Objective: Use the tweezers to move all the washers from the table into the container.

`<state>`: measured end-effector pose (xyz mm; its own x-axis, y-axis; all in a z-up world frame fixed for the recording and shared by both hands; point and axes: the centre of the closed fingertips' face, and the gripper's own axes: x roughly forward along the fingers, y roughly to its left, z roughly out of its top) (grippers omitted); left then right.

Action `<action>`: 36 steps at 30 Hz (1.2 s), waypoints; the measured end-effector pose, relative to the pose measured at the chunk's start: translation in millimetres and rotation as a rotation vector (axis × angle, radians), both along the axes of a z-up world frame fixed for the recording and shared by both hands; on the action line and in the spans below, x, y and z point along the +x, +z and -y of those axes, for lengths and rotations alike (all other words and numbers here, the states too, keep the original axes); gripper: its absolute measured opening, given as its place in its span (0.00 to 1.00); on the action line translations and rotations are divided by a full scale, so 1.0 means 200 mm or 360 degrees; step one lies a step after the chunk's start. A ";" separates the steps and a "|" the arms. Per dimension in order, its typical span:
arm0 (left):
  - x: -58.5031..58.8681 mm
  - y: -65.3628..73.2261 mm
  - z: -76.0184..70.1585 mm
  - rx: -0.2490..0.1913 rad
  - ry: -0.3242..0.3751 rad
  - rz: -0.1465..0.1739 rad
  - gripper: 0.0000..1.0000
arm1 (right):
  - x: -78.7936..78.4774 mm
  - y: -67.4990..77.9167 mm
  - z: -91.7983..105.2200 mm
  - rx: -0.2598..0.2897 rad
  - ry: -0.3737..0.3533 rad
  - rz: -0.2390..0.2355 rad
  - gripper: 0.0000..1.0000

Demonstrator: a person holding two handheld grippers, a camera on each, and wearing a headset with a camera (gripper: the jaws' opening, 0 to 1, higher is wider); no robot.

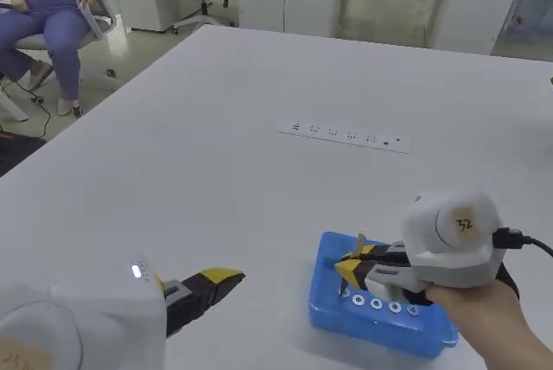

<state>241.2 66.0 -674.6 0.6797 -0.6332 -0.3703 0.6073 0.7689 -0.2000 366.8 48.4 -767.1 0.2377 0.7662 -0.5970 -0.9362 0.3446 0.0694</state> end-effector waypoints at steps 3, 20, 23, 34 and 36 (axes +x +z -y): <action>0.02 0.01 0.02 -0.0003 -0.0001 0.0002 0.88 | -0.02 -0.04 0.01 -0.0026 0.0025 0.0010 0.03; 0.07 0.04 0.10 0.0002 -0.0062 0.0006 0.86 | 0.01 0.12 0.01 0.0274 -0.0103 0.0005 0.03; 0.06 0.05 0.10 0.0005 -0.0070 0.0008 0.84 | 0.02 0.18 0.02 0.0329 -0.0131 0.0018 0.03; 0.04 0.12 0.09 -0.0057 -0.0076 0.0058 0.70 | -0.06 0.44 0.14 0.0512 -0.0213 0.0126 0.03; 0.05 0.13 0.09 -0.0056 -0.0091 0.0063 0.68 | -0.11 0.48 0.17 0.0561 -0.0207 0.0125 0.03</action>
<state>250.5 47.4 -648.1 0.6559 -0.6834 -0.3206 0.6578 0.7257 -0.2014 343.8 15.2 -670.6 0.3811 0.8817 -0.2782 -0.8935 0.4286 0.1344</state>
